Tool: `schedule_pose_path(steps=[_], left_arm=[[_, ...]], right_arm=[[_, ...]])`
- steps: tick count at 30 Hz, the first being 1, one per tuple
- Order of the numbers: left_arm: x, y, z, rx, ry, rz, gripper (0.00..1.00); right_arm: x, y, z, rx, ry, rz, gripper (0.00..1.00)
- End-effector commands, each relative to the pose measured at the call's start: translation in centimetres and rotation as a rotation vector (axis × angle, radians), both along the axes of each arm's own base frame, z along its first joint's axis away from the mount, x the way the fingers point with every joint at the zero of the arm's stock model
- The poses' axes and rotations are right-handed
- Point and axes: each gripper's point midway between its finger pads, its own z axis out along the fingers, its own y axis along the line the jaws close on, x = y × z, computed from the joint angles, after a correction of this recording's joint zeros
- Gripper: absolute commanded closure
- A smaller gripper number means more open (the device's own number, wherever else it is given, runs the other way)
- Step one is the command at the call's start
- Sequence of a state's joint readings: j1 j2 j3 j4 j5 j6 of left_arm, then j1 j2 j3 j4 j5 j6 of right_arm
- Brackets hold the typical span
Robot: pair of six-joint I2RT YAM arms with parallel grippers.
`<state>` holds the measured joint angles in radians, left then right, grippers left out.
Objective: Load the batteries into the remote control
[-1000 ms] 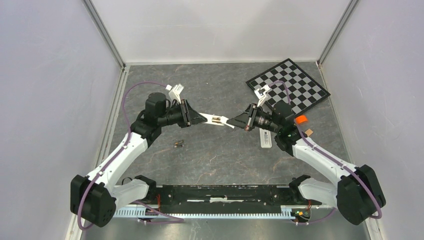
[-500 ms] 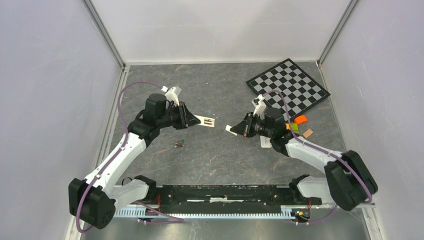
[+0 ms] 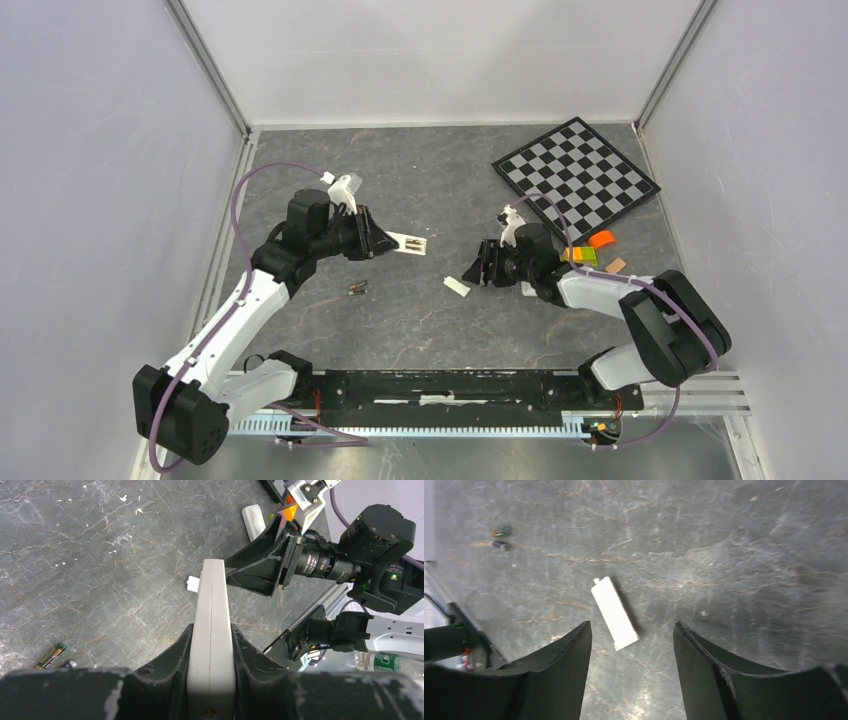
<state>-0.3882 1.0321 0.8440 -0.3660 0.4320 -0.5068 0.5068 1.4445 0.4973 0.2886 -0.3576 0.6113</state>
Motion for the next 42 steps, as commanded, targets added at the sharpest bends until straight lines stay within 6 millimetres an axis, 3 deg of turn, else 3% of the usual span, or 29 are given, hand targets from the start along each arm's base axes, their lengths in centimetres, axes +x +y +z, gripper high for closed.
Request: schedule_pose_path(steps=[1, 4, 7, 14, 18, 27, 34, 39, 42], left_arm=[[0.1, -0.7, 2.9, -0.027, -0.105, -0.071, 0.98], [-0.4, -1.2, 3.4, -0.048, -0.116, -0.115, 0.98], [-0.9, -1.7, 3.9, -0.070, -0.125, -0.160, 0.98], [-3.4, -3.4, 5.8, -0.170, -0.159, -0.347, 0.98], [-5.4, -3.8, 6.6, -0.200, -0.201, -0.463, 0.98], [-8.8, -4.2, 8.2, -0.274, -0.273, -0.635, 0.98], [-10.2, -3.9, 8.7, -0.288, -0.310, -0.683, 0.98], [-10.6, -3.8, 8.8, -0.289, -0.316, -0.700, 0.98], [-10.6, -3.8, 8.8, -0.290, -0.314, -0.704, 0.98]], right_arm=[[2.4, -1.3, 2.1, -0.112, -0.123, -0.028, 0.30], [2.6, -1.0, 4.6, -0.089, -0.223, 0.007, 0.25], [1.8, 0.6, 8.6, 0.007, -0.359, 0.131, 0.22], [-3.3, 5.2, 17.3, 0.262, -0.626, 0.456, 0.16], [-5.6, 6.6, 20.1, 0.366, -0.651, 0.560, 0.14], [-8.2, 9.3, 19.1, 0.305, -0.596, 0.798, 0.17], [-9.9, 9.9, 20.1, 0.367, -0.556, 0.891, 0.45], [-10.8, 9.8, 20.5, 0.394, -0.542, 0.929, 0.49], [-11.0, 9.8, 21.0, 0.409, -0.544, 0.933, 0.57]])
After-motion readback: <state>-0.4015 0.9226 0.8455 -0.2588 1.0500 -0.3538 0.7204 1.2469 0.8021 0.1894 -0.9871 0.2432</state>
